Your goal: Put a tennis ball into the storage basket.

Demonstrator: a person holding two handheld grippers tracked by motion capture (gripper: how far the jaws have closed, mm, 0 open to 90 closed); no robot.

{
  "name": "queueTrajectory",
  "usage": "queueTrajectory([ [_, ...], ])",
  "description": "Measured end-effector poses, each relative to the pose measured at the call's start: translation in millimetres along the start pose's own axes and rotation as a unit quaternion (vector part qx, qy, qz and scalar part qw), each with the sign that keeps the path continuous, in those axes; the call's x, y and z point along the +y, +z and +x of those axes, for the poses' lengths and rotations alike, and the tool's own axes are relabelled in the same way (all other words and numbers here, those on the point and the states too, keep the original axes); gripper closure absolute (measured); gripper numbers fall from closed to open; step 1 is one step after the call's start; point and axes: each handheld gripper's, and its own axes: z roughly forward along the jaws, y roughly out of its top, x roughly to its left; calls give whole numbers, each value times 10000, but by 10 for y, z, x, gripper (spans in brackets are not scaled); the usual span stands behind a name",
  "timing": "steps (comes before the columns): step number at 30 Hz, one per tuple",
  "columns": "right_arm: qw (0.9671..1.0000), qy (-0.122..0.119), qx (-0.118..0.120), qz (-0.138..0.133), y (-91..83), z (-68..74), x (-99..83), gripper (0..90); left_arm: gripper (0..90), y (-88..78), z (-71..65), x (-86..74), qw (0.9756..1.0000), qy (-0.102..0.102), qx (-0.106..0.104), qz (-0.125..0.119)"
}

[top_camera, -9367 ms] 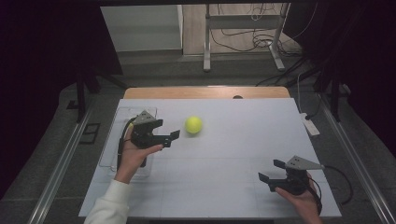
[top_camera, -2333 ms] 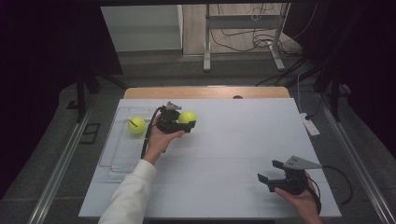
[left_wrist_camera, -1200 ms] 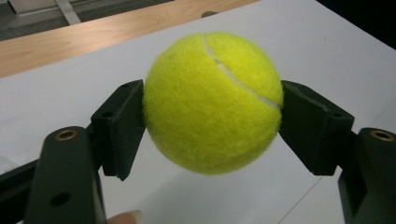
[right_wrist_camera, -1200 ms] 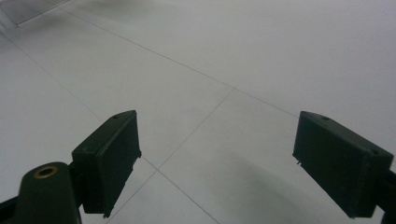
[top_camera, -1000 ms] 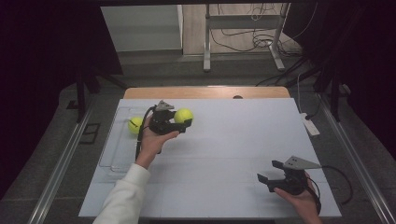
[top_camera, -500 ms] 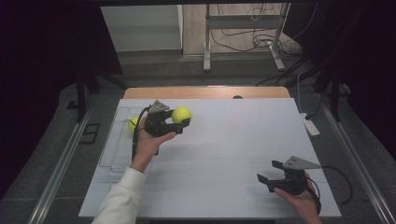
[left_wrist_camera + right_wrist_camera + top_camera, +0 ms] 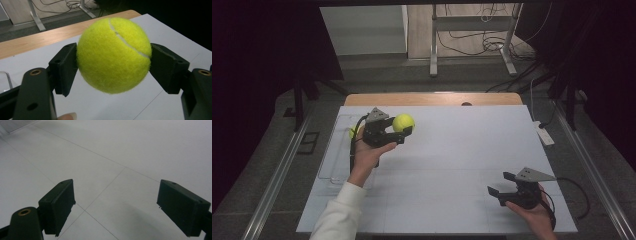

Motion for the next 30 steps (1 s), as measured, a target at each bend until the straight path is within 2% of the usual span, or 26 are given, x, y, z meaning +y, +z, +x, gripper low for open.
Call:
queueTrajectory([
  [10, 10000, -3, -4, 2, 2, 3, -1, 148, 274, -85, 50, -48, 10000, -52, 52, -45],
  [15, 10000, -4, -4, 8, 4, 2, -2, 148, 274, -136, 72, -72, 9998, -49, 146, -81],
  [30, 10000, -4, -7, 10, 4, 3, -3, 148, 274, -213, 112, -123, 9997, -105, 166, -120],
])
